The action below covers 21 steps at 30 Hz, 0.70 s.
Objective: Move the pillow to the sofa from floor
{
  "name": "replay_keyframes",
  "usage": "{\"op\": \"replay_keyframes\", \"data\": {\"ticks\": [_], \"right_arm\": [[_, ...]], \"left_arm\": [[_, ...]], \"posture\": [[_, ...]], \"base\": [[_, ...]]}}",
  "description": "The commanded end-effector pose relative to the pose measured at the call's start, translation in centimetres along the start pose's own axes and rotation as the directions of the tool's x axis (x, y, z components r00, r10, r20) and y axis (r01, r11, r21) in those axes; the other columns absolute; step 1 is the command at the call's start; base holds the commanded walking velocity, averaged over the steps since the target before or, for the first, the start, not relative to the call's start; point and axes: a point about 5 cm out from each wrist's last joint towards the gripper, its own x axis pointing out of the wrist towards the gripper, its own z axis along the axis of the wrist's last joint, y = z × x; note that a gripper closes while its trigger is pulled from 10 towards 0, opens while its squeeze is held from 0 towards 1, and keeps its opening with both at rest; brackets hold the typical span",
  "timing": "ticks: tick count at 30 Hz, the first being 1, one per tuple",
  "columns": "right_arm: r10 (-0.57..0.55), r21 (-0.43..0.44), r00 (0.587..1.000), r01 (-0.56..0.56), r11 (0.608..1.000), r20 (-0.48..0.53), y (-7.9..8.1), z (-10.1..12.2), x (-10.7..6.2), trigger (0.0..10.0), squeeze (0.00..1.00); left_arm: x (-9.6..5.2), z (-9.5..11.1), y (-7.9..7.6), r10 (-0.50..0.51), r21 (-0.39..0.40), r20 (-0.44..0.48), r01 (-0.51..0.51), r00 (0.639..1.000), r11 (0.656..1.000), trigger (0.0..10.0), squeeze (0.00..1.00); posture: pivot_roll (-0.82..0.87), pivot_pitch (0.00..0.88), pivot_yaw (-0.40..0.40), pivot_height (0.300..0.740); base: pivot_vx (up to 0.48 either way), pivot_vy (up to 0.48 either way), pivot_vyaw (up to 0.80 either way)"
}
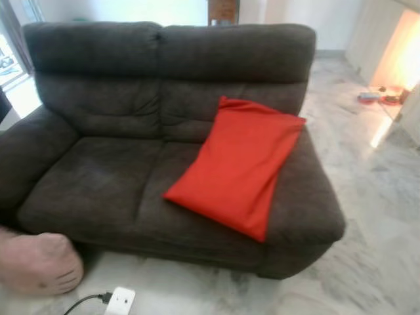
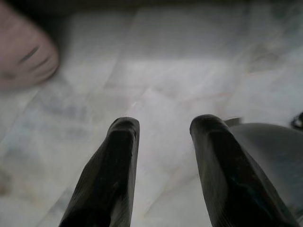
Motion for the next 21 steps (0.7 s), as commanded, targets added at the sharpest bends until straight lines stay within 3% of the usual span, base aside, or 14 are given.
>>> {"op": "replay_keyframes", "data": {"ticks": [1, 13, 18, 21], "right_arm": [[-0.003, -0.005, 1.000, 0.003, 1.000, 0.015, -0.08, 0.46, 0.09, 10.0, 0.00], [-0.002, -0.002, 1.000, 0.002, 1.000, 0.012, -0.02, 0.43, 0.11, 10.0, 0.00], [-0.002, -0.003, 1.000, 0.002, 1.000, 0.011, 0.00, 0.42, 0.11, 10.0, 0.00], [-0.005, -0.005, 1.000, 0.005, 1.000, 0.016, -0.03, 0.46, 0.10, 10.0, 0.00]], "left_arm": [[-0.15, -0.68, 0.13, 0.003, -0.007, -0.029, -0.003, 1.000, 1.000, 10.0, 0.00], [-0.16, -0.67, 0.21, 0.005, -0.009, -0.030, -0.005, 1.000, 1.000, 10.0, 0.00], [-0.16, -0.67, 0.22, 0.005, -0.009, -0.029, -0.005, 1.000, 1.000, 10.0, 0.00], [-0.15, -0.66, 0.20, 0.003, -0.009, -0.029, -0.003, 1.000, 1.000, 10.0, 0.00]], "posture": [[0.08, 0.000, 0.005, 0.740], [0.08, 0.000, 0.007, 0.740], [0.08, 0.000, 0.007, 0.740], [0.08, 0.000, 0.008, 0.740]], "base": [[0.000, 0.480, 0.00], [0.000, 0.480, 0.00], [0.000, 0.480, -0.56], [0.000, 0.480, 0.00]]}}
